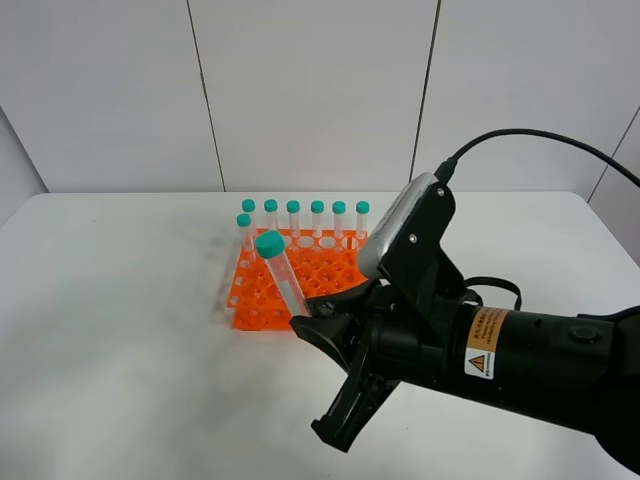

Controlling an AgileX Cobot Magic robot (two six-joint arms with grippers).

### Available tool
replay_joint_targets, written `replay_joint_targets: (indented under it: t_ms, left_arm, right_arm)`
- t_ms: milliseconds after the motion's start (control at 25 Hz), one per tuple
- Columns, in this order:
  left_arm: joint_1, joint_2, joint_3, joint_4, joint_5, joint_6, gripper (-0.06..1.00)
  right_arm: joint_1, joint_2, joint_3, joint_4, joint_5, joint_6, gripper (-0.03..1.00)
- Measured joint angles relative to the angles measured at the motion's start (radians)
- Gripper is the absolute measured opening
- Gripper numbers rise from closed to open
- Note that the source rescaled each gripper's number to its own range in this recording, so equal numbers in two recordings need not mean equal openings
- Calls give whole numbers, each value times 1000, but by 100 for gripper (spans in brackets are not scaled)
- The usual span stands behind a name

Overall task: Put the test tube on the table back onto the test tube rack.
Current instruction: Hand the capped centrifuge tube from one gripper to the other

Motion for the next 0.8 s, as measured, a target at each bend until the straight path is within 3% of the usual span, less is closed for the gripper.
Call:
replay_joint_targets:
  t_ms: [160, 440, 600, 800]
  left_arm:
    - [-14, 0, 0, 0, 0, 6, 100]
    - [-216, 0, 0, -3, 0, 7, 100]
    - [-257, 0, 0, -6, 0, 15, 100]
    - [-257, 0, -12, -99, -11, 190, 100]
  right_arm:
    - [0, 0, 0, 0, 0, 0, 1]
    - [0, 0, 0, 3, 0, 0, 1]
    - [0, 0, 0, 5, 0, 0, 1]
    - [0, 0, 0, 6, 0, 0, 1]
